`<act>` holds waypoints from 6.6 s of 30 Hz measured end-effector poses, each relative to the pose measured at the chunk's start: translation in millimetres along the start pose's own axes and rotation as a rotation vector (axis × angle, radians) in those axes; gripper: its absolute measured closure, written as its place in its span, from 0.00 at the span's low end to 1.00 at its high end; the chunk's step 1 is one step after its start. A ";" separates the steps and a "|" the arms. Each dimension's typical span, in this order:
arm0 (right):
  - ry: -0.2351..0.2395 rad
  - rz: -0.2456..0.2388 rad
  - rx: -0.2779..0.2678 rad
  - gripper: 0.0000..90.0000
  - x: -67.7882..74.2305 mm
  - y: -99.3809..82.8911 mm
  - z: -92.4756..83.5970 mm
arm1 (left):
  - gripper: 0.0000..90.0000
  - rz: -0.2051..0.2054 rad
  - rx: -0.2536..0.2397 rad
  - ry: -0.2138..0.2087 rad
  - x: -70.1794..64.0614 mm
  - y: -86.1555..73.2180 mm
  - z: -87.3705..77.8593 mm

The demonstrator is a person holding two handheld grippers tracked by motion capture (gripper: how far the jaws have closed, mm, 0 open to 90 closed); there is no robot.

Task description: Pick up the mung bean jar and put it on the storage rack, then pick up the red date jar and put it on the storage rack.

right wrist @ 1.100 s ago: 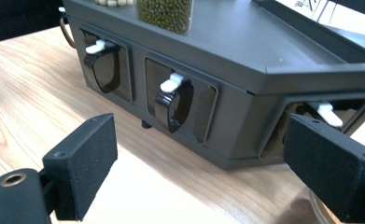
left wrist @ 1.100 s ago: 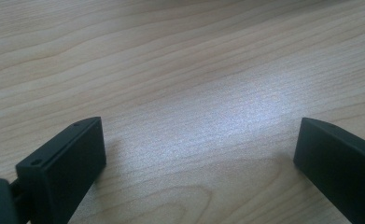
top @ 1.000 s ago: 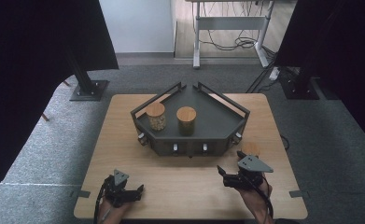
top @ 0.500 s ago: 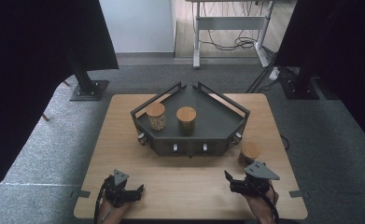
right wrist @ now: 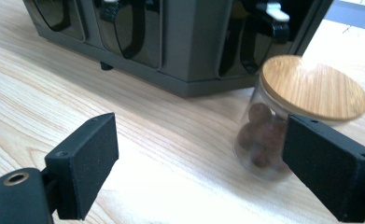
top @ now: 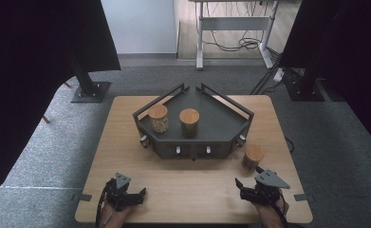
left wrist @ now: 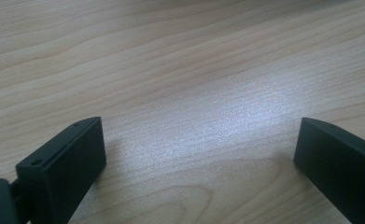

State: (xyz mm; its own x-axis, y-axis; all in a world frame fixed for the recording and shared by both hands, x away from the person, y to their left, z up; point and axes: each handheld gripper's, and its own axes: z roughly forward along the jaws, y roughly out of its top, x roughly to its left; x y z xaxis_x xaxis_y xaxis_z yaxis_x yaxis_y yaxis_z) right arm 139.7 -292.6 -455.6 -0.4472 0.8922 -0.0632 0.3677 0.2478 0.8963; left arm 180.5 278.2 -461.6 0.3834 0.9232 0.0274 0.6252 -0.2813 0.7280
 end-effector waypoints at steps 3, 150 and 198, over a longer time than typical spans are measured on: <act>-0.007 0.004 0.008 0.12 -0.8 -3.0 0.0 | 0.02 0.000 0.000 0.000 0.0 0.0 0.0; -0.193 0.145 -0.018 0.25 -18.4 12.2 51.3 | 0.02 -0.016 0.001 0.017 -1.6 -0.4 -0.6; -0.115 0.054 -0.060 0.25 -4.1 52.4 21.9 | 0.02 -0.016 0.000 0.016 -1.5 -0.5 -0.6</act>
State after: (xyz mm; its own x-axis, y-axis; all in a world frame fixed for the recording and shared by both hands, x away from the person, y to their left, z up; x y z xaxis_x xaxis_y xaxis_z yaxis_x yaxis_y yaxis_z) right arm 178.7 -275.0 -418.0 -0.3307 0.9418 -0.0606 0.3375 0.1780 0.9243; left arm 179.1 277.1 -461.6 0.3619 0.9318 0.0268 0.6316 -0.2662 0.7282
